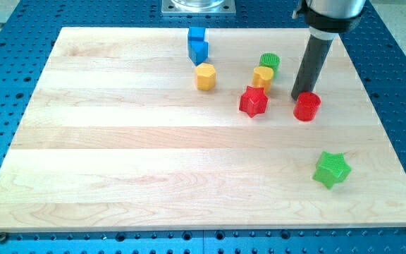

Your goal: Push the red circle closer to the green star

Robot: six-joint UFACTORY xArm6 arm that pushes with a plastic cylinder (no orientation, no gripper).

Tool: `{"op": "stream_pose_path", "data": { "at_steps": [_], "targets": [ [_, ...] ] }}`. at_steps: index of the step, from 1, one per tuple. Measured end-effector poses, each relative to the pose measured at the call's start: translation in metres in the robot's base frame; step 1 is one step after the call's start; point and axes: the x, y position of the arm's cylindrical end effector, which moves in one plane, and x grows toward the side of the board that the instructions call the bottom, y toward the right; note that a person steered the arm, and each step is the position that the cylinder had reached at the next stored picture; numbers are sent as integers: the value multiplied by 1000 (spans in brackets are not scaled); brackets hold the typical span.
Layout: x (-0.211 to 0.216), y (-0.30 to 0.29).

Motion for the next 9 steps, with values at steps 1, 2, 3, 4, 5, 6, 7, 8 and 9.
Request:
{"op": "stream_pose_path", "data": {
  "at_steps": [1, 2, 3, 4, 5, 6, 7, 8, 9],
  "targets": [
    [23, -25],
    [68, -54],
    [99, -61],
    [71, -83],
    [29, -42],
    [48, -3],
    [102, -2],
    [125, 0],
    [99, -30]
  ]
}}
